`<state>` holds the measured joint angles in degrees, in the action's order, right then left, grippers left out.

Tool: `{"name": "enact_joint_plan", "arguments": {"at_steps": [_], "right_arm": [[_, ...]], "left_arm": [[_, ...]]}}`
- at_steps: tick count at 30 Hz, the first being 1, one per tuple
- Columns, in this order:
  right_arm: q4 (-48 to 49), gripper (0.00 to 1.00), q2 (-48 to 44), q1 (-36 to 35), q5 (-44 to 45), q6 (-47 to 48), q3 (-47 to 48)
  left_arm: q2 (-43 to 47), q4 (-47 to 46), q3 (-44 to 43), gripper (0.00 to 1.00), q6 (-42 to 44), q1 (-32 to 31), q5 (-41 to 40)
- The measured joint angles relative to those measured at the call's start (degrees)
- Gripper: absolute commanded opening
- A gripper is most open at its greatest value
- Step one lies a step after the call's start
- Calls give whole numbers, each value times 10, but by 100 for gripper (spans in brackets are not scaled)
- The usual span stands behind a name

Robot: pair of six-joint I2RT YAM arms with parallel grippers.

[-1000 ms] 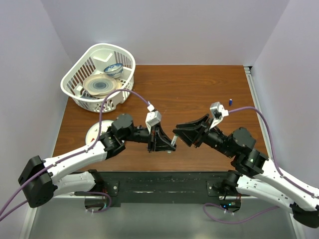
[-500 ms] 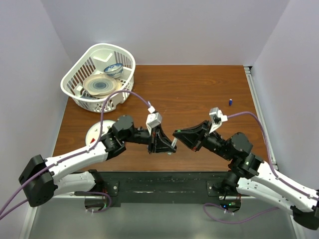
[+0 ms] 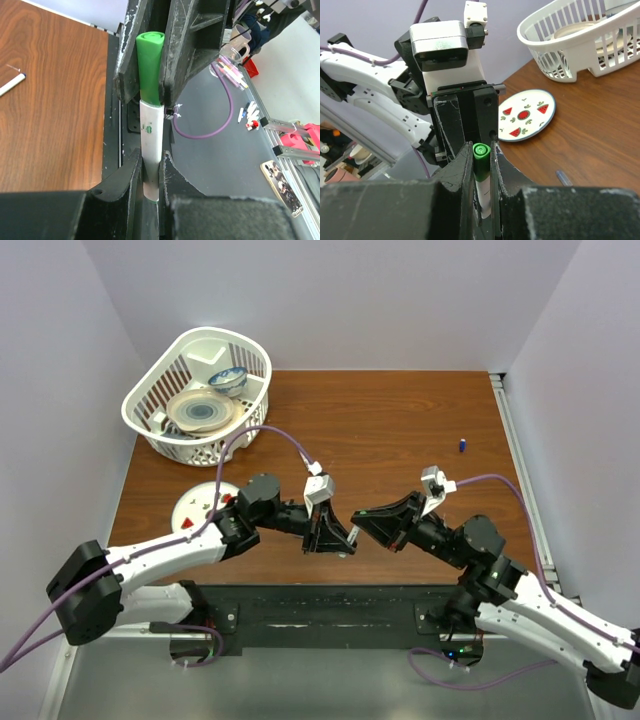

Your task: Insert the pens into the pen caps

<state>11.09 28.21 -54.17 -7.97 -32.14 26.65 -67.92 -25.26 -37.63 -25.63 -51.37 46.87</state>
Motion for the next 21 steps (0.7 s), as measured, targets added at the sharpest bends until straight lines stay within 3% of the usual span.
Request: {"name": "enact_joint_plan", "arguments": {"at_steps": [13,21], "right_arm": [[40,0,-3,10,18,-10,-49],[80,0,-17,11,4,-17,-81]], "left_arm": [[-36,74,-33,0,28,3,-6],[-44,72,-34,0,21,11,27]]}}
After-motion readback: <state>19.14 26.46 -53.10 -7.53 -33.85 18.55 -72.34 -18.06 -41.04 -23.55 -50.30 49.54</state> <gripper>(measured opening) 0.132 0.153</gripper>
